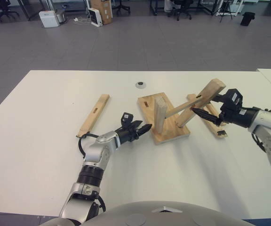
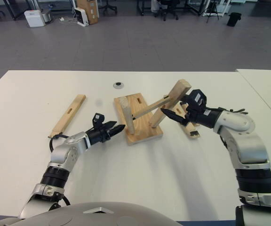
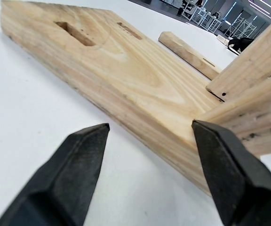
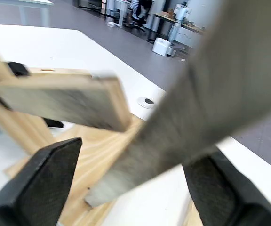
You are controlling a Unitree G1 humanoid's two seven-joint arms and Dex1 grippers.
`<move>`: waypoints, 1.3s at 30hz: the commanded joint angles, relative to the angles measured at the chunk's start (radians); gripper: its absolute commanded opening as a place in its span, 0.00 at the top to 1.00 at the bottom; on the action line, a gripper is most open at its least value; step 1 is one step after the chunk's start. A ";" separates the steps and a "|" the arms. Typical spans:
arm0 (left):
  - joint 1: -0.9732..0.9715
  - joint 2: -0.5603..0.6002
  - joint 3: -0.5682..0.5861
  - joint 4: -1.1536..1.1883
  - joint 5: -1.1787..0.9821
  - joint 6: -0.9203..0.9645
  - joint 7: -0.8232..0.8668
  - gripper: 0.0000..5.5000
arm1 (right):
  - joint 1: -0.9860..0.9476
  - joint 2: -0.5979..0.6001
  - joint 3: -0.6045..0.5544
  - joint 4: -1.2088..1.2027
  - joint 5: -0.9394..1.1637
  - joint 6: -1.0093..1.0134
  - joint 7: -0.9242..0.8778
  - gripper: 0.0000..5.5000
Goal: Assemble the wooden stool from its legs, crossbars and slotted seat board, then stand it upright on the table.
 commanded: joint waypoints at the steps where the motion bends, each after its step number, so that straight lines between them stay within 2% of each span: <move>1: 0.004 0.001 0.006 -0.001 0.001 0.002 0.010 0.41 | 0.027 -0.064 -0.080 -0.101 0.044 0.085 -0.004 0.33; 4: 0.004 0.004 0.008 -0.004 0.001 0.004 0.008 0.41 | -0.033 -0.078 -0.115 -0.118 -0.023 0.119 -0.118 0.33; 8: 0.001 0.003 0.004 -0.002 0.003 0.007 0.004 0.41 | -0.083 -0.069 -0.091 -0.138 -0.144 0.110 -0.244 0.33; 14: 0.003 0.011 0.004 -0.004 0.002 0.013 0.000 0.41 | -0.134 0.002 -0.127 -0.205 -0.072 0.143 -0.308 0.33; 20: 0.009 0.014 0.005 -0.009 0.001 0.013 0.001 0.41 | -0.229 0.023 -0.090 -0.322 -0.098 0.100 -0.363 0.33; 22: 0.005 0.011 0.004 -0.003 0.003 0.010 0.001 0.41 | -0.174 -0.026 0.047 -0.337 -0.254 0.052 -0.361 0.33; 25: -0.003 0.003 -0.002 0.004 0.005 0.005 0.001 0.41 | 0.019 -0.121 0.412 -0.227 -0.700 -0.026 -0.409 0.33; 26: -0.004 0.002 -0.002 0.004 0.004 0.005 0.000 0.41 | 0.079 -0.105 0.501 -0.166 -0.789 -0.044 -0.438 0.33; 28: -0.001 0.006 -0.002 0.003 0.004 0.006 -0.003 0.41 | 0.137 -0.053 0.576 -0.107 -0.862 -0.060 -0.478 0.33; 34: -0.005 0.000 0.004 0.012 0.005 -0.001 0.006 0.41 | 0.083 0.037 0.522 -0.102 -0.862 -0.088 -0.485 0.33; 39: 0.008 -0.013 0.002 0.016 0.008 -0.012 0.013 0.41 | -0.064 0.051 0.382 -0.169 -0.818 -0.101 -0.483 0.33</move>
